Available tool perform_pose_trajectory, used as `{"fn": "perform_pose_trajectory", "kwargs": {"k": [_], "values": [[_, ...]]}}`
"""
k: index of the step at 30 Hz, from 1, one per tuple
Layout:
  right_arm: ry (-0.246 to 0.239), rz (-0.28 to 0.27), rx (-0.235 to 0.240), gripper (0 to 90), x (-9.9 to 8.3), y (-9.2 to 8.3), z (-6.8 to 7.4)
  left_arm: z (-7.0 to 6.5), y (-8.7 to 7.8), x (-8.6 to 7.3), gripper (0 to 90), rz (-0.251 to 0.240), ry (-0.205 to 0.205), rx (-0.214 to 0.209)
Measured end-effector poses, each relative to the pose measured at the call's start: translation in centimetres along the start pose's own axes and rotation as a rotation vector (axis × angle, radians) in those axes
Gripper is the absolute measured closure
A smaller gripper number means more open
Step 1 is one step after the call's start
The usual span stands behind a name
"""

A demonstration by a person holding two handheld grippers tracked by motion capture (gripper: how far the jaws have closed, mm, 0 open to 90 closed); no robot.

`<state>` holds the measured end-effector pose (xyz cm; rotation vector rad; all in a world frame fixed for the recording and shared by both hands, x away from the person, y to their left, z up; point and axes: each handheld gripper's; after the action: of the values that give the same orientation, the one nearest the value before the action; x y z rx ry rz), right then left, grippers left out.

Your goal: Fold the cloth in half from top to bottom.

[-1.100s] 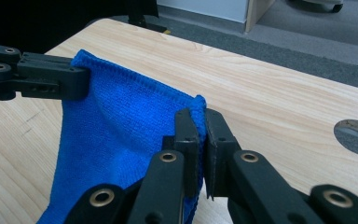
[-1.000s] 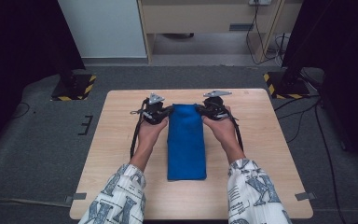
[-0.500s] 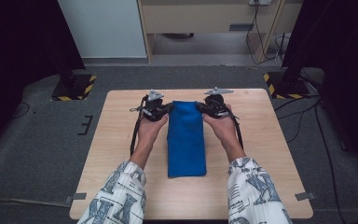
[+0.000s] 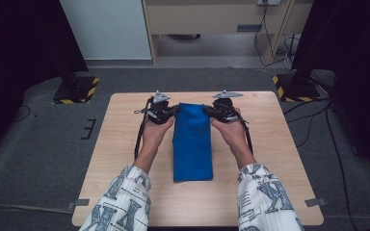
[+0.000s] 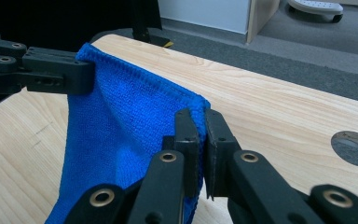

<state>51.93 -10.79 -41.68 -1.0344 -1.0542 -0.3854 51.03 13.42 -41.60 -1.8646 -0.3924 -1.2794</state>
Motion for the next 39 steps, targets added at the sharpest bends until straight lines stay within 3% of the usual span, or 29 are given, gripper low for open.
{"fn": "perform_pose_trajectory", "kwargs": {"k": [7, 16, 26, 29, 39], "values": [[0.011, -0.015, 0.012, 85.8, -0.7, -1.0, 0.1, -0.8, -0.7, -0.2, 87.4, 0.009, 0.025, -0.001], [0.003, -0.028, 0.032, 85.7, -2.8, -2.8, 0.4, -2.0, -1.9, -1.6, 87.4, 0.018, 0.045, -0.011], [-0.005, -0.023, 0.065, 85.7, -4.0, -3.2, 0.7, -2.4, -2.8, -2.8, 87.4, 0.024, 0.062, -0.026], [-0.017, -0.023, 0.080, 85.6, -4.6, -3.1, 1.1, -2.5, -2.9, -3.4, 87.4, 0.035, 0.085, -0.021], [-0.034, 0.005, 0.107, 85.5, -6.7, -3.1, 1.6, -2.9, -3.4, -5.5, 87.4, 0.052, 0.084, -0.043]]}}
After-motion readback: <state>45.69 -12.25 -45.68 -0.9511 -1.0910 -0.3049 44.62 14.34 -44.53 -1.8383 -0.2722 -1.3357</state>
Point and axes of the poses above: each handheld gripper's, and its own axes: y roughly forward along the jaws, x roughly out of its top, z roughly to its left, and after that the axes turned 4 degrees about -x, right-handed
